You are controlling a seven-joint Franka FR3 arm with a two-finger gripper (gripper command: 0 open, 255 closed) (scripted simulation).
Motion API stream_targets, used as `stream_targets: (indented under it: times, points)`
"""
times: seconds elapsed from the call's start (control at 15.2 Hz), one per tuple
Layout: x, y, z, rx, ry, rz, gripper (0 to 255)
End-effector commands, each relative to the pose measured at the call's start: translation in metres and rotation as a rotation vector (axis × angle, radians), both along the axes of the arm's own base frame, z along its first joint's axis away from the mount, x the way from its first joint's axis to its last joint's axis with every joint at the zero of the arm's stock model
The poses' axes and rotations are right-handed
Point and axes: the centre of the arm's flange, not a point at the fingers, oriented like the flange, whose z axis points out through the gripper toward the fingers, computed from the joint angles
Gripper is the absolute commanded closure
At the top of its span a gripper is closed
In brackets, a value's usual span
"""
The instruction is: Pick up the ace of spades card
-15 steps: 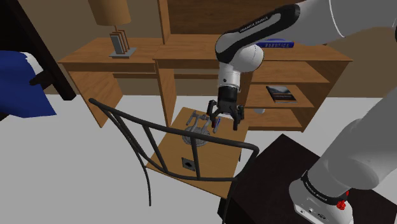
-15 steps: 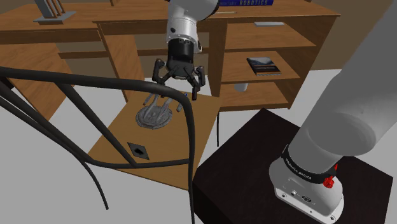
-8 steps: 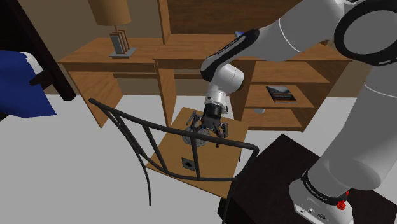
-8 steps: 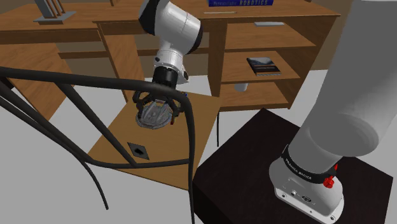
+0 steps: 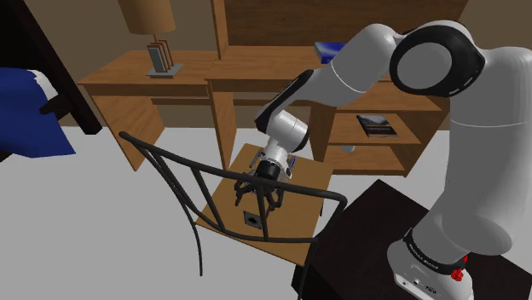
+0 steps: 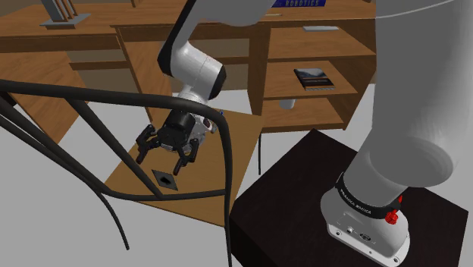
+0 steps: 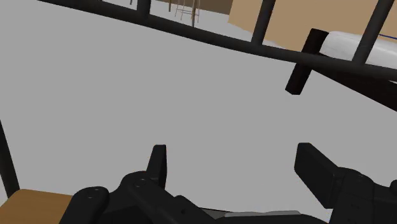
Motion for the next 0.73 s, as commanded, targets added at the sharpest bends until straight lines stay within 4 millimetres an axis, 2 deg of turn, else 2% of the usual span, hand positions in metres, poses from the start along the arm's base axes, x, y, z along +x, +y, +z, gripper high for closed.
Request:
stream_targets:
  times: [0.0, 0.33, 0.46, 0.53, 0.66]
  points:
    - [0.000, 0.003, -0.011, 0.007, 0.010, -0.008, 0]
    - [0.000, 0.003, -0.041, 0.007, 0.010, -0.008, 0]
    - [0.000, 0.003, -0.041, 0.007, 0.010, -0.008, 0]
    - [-0.001, 0.003, -0.041, 0.007, 0.010, -0.008, 255]
    - [-0.001, 0.003, -0.041, 0.007, 0.010, -0.008, 255]
